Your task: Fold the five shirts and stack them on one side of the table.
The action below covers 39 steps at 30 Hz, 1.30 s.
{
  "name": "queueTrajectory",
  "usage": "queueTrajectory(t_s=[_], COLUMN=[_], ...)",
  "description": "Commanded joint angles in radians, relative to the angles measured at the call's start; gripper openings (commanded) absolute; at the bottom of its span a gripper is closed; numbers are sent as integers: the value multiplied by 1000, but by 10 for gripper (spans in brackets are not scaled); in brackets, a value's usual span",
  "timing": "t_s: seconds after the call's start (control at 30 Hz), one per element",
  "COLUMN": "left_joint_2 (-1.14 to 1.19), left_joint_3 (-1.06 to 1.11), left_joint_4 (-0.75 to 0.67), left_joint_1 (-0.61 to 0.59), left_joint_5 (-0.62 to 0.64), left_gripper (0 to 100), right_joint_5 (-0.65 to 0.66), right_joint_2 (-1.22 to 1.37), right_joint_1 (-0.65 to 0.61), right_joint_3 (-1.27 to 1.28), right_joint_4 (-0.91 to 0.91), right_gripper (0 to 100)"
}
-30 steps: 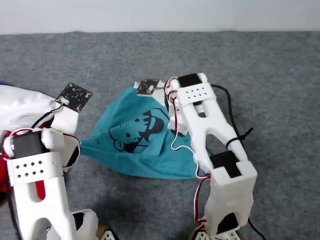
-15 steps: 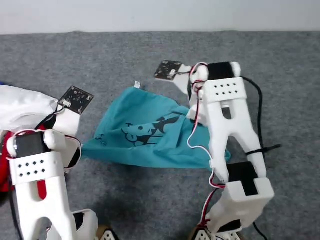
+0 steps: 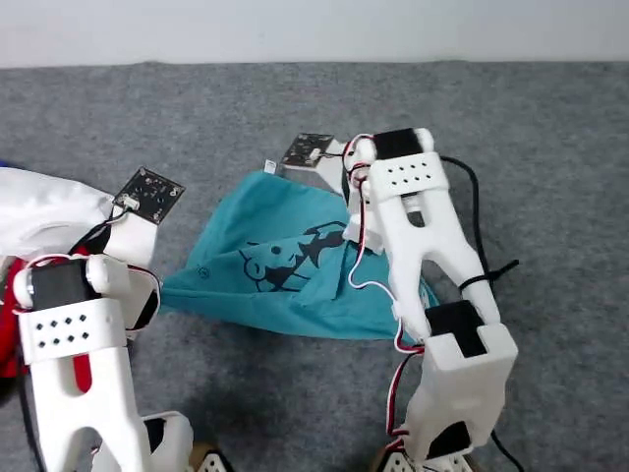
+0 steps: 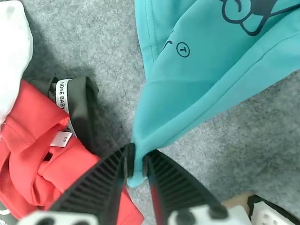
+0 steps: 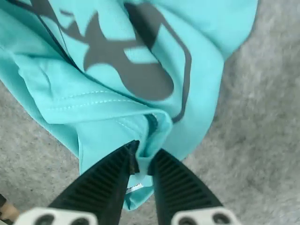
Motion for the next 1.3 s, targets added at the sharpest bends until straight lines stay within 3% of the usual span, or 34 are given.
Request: queueTrajectory(t_s=[0.0, 0.27, 0.5, 0.77, 1.0, 1.13, 1.27], left_joint_2=[-15, -14, -23, -20, -14, -12, -12], left_joint_3=[-2, -2, -36, -291, -610, -717, -734], left_joint_4=[-17, -17, -14, -17, -38, -166, -310], left_joint_1=[-2, -2, -5, 8, 186, 265, 299], left_joint_5=[8, 3, 14, 203, 269, 259, 169], left_gripper=[5, 5, 5, 5, 5, 5, 5], right_joint_5=[21, 28, 21, 21, 26, 26, 28], right_joint_2=[-24, -222, -420, -645, -823, -877, -909], right_joint_1=[-7, 1, 82, 226, 291, 331, 363], right_joint_3=[-58, -58, -58, -58, -58, -58, -58], right_joint_4=[-13, -15, -15, -31, -236, -383, -521], right_gripper=[11, 11, 11, 11, 11, 11, 11])
